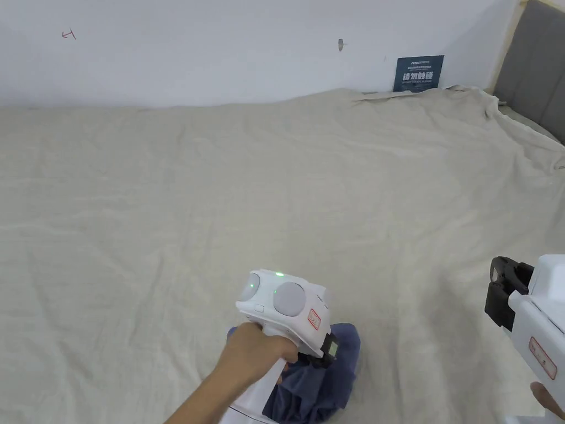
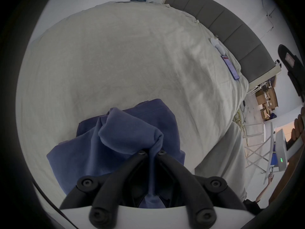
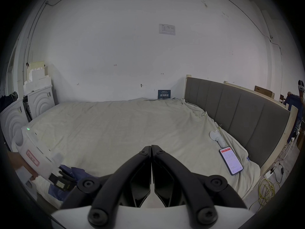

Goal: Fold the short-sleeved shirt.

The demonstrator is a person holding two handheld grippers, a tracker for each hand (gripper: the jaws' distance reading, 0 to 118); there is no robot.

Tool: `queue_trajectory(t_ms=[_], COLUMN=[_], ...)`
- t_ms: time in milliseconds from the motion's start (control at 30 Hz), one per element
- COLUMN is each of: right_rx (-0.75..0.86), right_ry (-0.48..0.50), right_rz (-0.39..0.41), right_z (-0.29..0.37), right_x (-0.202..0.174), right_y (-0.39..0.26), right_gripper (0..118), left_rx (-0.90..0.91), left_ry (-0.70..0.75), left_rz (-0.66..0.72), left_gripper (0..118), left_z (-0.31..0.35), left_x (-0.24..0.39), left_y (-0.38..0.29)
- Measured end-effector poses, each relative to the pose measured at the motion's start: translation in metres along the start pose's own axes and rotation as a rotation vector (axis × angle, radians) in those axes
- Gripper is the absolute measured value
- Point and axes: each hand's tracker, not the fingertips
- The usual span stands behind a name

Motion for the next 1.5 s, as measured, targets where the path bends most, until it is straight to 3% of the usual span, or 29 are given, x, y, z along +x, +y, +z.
queue_trajectory(t_ms=[100,233,267,367,667,800,867,933,967,1033,1500], right_rx=[-0.005,-0.003,-0.002,0.004,0.022,0.026,0.027,0.027,0.027,0.025,-0.008], right_ry=[-0.006,-0.015,-0.016,-0.018,-0.004,0.003,0.006,0.01,0.011,0.012,-0.015], right_rz=[0.001,0.0,0.001,0.003,0.01,0.014,0.016,0.015,0.013,0.01,-0.001], right_z=[0.002,0.006,0.007,0.009,0.014,0.014,0.014,0.013,0.013,0.012,0.007], right_x=[0.002,0.005,0.005,0.004,-0.003,-0.006,-0.007,-0.007,-0.008,-0.008,0.016], right_y=[0.0,0.001,0.002,0.005,0.012,0.013,0.014,0.013,0.013,0.012,-0.002], right_gripper=[0,0,0,0,0,0,0,0,0,0,0], left_rx=[0.002,0.025,0.04,0.1,0.401,0.446,0.521,0.566,0.599,0.656,0.548], left_ry=[0.033,-0.086,-0.104,-0.065,0.017,0.06,0.118,0.176,0.205,0.23,0.248], left_rz=[0.029,0.126,0.132,0.107,0.12,0.181,0.182,0.162,0.147,0.119,0.014], left_gripper=[18,102,111,118,118,109,76,26,13,0,0], left_z=[-0.009,-0.003,0.001,0.019,0.086,0.093,0.09,0.084,0.077,0.065,-0.039], left_x=[0.004,0.0,0.001,0.005,-0.023,-0.041,-0.046,-0.045,-0.045,-0.043,0.008], left_y=[0.0,0.0,-0.001,-0.005,-0.035,-0.05,-0.062,-0.072,-0.078,-0.089,-0.095])
